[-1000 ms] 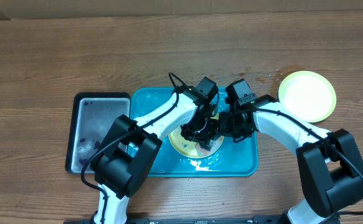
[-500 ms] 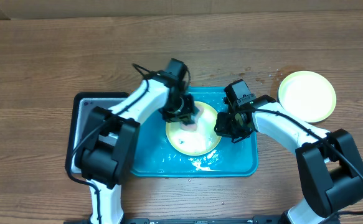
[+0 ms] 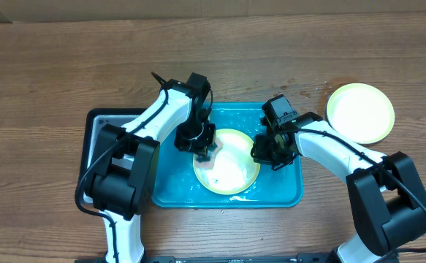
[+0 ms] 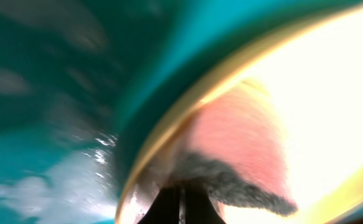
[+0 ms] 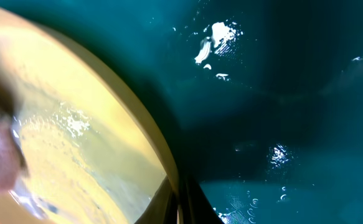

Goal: Clean dirty plates on tray and stack at the side
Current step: 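Scrub the second yellow plate with the sponge while the right gripper holds it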

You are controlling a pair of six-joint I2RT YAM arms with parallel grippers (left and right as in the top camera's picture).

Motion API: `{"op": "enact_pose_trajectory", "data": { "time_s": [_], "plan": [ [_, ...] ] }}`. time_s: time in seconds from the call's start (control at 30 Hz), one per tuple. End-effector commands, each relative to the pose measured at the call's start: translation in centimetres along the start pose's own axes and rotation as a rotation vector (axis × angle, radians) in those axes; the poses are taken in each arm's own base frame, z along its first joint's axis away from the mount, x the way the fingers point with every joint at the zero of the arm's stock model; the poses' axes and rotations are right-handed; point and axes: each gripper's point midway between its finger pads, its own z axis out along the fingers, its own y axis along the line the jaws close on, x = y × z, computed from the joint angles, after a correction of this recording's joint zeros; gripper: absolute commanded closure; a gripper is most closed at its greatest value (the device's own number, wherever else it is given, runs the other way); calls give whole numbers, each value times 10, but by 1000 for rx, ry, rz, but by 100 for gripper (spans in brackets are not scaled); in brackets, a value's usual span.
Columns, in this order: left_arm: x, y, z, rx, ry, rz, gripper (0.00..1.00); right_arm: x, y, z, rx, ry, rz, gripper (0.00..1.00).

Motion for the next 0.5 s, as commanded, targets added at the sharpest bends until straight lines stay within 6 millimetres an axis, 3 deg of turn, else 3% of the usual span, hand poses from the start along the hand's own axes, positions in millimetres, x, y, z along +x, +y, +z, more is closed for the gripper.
{"op": "enact_pose_trajectory", "data": {
  "time_s": [0.0, 0.2, 0.47],
  "plan": [
    [22, -27, 11, 217, 112, 149, 96, -8, 1, -4, 2, -30, 3, 96],
    [27, -57, 5, 376, 126, 158, 96, -7, 0, -4, 3, -27, 4, 96],
    [31, -74, 12, 362, 132, 173, 96, -7, 0, -4, 3, -27, 4, 96]
  ]
}}
